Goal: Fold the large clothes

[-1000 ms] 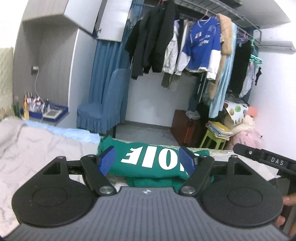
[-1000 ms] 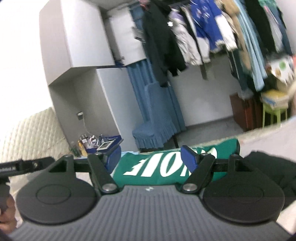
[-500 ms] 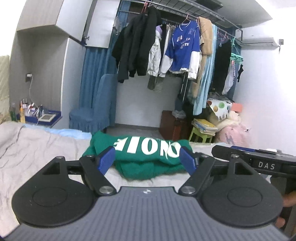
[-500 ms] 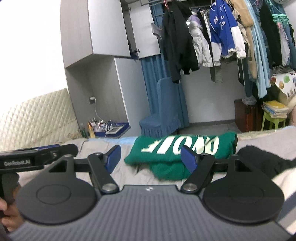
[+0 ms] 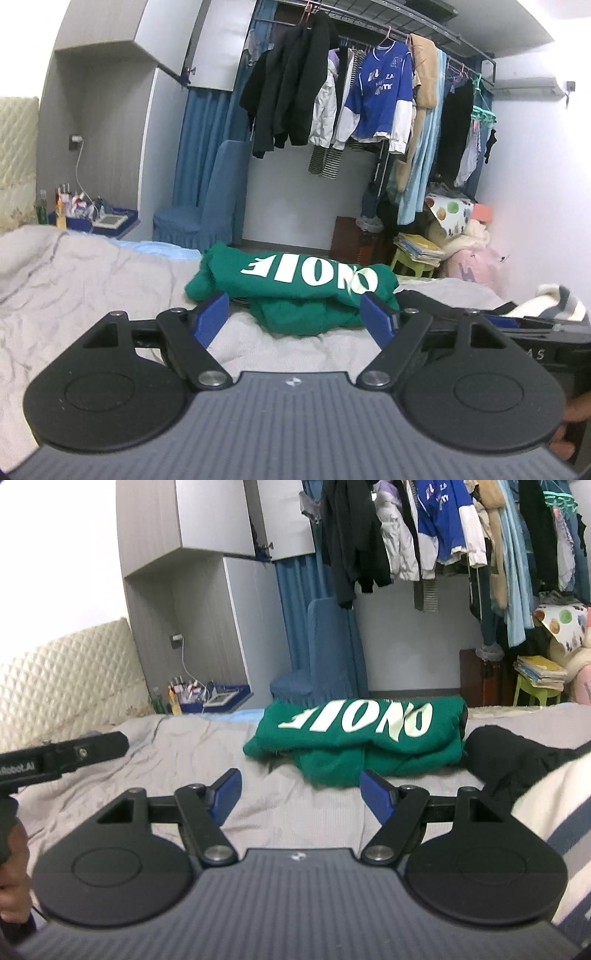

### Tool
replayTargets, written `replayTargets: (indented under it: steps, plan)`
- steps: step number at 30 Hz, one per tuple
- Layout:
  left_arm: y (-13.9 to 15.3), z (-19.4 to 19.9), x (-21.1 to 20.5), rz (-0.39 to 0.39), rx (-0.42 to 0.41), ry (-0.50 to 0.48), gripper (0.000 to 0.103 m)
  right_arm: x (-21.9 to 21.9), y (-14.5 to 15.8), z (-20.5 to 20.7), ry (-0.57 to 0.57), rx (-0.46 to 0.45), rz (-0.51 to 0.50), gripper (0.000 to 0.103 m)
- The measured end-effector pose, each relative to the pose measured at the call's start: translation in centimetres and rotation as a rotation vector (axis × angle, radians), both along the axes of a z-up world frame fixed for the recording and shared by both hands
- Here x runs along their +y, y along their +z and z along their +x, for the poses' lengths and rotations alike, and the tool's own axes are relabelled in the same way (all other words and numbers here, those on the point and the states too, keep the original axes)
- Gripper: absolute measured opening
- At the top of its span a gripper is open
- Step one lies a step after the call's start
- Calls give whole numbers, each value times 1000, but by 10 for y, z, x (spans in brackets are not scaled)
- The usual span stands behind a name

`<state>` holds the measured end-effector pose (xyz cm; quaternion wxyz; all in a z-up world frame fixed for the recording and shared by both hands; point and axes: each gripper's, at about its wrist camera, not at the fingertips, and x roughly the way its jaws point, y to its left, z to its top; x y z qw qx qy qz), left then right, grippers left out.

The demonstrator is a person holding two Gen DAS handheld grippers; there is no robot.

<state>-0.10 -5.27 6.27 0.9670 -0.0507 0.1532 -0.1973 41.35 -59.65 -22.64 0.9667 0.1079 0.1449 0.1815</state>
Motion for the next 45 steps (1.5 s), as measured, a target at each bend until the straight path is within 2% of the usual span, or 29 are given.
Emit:
replayTargets:
  steps: [7, 12, 15, 17, 18, 22, 45]
  plan:
    - [2, -9, 7, 5, -15, -9, 83, 6, -1, -5, -24, 7, 3, 74]
    - [1, -5, 15, -8, 3, -9, 90, 13, -3, -5, -25, 20, 3, 74]
    - [-1, -2, 20, -10, 14, 11, 99, 15, -2, -4, -35, 24, 1, 75]
    - [-2, -1, 22, 4, 14, 27, 102, 16, -2, -3, -40, 25, 0, 85]
    - [-2, 0, 24, 9, 12, 33, 103, 16, -2, -4, -42, 23, -4, 85]
    - [-1, 2, 29, 15, 20, 52, 103, 21, -1, -1, -60, 38, -44, 86]
    - [-6, 3, 18, 55, 66, 64, 103, 14, -1, -6, -100, 34, -30, 86]
